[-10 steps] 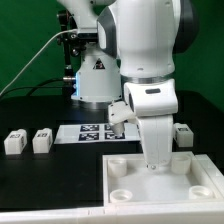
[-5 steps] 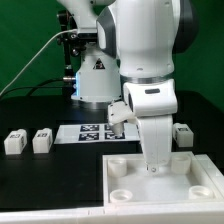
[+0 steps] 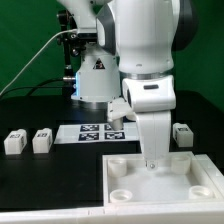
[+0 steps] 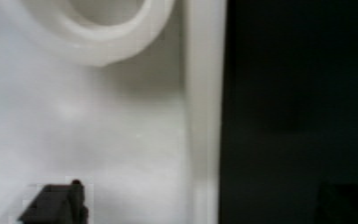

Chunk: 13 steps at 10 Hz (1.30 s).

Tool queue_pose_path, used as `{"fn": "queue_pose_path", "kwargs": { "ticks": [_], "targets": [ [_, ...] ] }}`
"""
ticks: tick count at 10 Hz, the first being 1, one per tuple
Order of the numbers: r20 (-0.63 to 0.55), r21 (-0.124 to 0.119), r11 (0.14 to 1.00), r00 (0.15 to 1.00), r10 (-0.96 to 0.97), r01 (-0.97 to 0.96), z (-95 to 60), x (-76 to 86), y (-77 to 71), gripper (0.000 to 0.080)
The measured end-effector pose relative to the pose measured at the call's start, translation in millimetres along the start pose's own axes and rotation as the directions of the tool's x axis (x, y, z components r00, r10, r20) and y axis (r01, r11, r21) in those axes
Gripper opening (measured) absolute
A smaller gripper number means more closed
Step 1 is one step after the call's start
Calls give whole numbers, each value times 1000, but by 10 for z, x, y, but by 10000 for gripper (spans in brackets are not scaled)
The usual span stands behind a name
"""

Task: Assemble one leg

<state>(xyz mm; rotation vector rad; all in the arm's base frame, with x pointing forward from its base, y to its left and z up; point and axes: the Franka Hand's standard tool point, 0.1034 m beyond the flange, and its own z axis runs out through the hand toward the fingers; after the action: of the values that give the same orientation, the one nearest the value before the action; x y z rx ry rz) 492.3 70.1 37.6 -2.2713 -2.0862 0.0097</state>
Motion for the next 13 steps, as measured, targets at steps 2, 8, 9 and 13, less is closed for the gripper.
{"fn": "queue_pose_path", "kwargs": {
  "ticks": [2,8,9,13],
  "targets": [
    [2,-15,994,994,106,-106,-162,167,-146,649],
    [-23,46,530,529,848,-847,-133,618,-369,649],
    [-18,50,440,440,898,-897,-132,629,-375,649],
    [49,59,71,74,996,-996,-80,913,-542,649]
  ]
}}
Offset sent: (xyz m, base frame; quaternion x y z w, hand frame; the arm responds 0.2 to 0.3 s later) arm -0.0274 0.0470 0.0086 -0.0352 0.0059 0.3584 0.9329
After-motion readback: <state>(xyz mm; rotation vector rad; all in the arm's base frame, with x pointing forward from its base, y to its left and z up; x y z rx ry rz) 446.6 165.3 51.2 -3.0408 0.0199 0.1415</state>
